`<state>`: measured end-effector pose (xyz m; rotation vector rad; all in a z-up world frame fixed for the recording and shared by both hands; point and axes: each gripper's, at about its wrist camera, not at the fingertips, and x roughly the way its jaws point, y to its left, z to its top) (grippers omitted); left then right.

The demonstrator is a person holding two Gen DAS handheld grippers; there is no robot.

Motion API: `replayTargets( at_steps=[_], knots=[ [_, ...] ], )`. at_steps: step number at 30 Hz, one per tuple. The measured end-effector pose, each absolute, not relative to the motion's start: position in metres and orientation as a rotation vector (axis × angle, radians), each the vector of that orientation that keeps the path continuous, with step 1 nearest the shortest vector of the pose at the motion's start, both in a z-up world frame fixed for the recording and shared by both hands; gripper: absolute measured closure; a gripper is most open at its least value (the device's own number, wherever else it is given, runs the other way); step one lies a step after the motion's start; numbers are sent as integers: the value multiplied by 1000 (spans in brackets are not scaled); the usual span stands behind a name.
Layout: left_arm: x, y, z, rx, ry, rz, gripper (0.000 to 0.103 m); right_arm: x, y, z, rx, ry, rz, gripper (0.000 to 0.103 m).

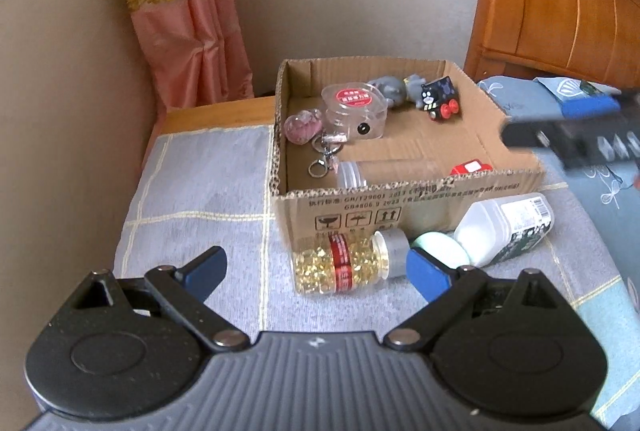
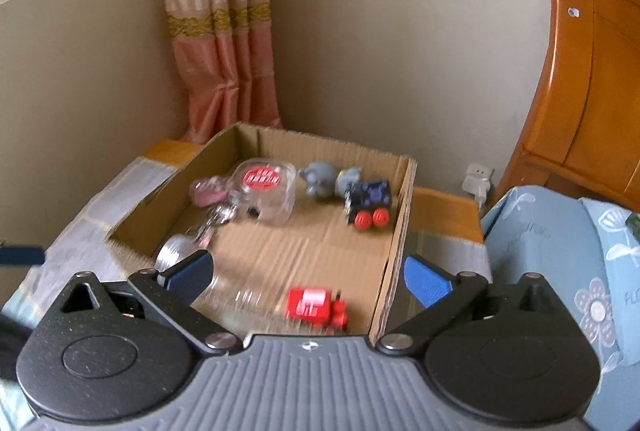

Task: Organize rigid objects
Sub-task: 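Move left tool to gold capsule bottle while right tool approaches black tape dispenser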

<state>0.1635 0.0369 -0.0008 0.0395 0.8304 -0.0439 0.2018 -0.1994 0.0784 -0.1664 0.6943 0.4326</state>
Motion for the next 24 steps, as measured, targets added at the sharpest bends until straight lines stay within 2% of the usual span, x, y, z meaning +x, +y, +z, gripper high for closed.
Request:
replayTargets(
  at_steps=[11, 16, 24],
  knots=[
    [157, 38, -19, 36, 868, -27, 7, 129, -213, 21, -196, 730, 635, 0],
    [156, 32, -27, 68, 894, -34, 7, 125, -197, -14, -219, 799, 691, 0],
    [162, 29, -37, 65, 921, -52, 7, 141, -178, -38, -231, 794, 707, 0]
  ],
)
